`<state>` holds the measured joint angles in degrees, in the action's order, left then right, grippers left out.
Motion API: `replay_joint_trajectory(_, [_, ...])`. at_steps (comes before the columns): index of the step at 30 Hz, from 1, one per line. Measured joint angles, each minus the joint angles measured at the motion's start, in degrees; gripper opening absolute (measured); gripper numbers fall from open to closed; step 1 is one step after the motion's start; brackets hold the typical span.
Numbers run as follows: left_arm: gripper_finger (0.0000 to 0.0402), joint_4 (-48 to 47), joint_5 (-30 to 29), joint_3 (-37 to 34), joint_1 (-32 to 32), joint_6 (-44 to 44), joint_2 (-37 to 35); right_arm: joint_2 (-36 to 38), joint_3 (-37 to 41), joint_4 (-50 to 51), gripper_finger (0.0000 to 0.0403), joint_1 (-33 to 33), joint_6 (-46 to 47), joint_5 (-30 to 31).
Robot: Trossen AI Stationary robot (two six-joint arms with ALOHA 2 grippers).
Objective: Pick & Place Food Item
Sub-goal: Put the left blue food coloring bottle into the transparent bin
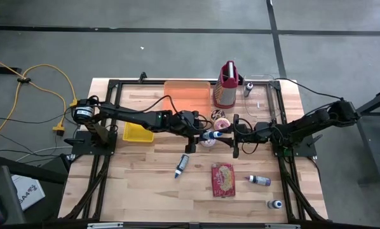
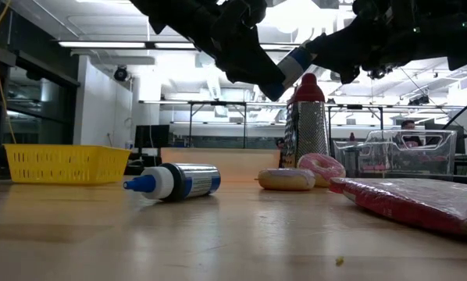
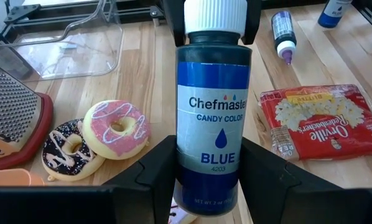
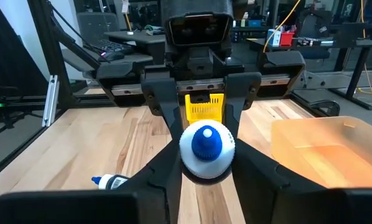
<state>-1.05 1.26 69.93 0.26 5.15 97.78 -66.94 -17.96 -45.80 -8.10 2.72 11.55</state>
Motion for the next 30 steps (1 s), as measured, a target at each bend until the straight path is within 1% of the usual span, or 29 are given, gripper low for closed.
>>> replay_joint_trajectory(10, [0.0146,0.05,0.0,0.0,0.01,0.0,0.0,0.0,0.0,0.07,0.0109,0.0,0.0,-0.07])
replay_joint_trajectory(19, [0.0189,0.85,0.05,0.04,-0.01,0.61,0.0,-0.04,-0.09,0.56,0.0108,0.0,0.02,-0.33])
replay_joint_trajectory(25, [0.0193,0.51,0.02,0.04,-0.01,0.57,0.0,-0.04,-0.09,1.22,0.0108,-0.02,0.48,-0.3])
replay_joint_trajectory(30, [0.0193,0.69,-0.11,0.04,0.01,0.53,0.0,0.13,-0.07,4.24,0.0107,-0.07,2.47,-0.01])
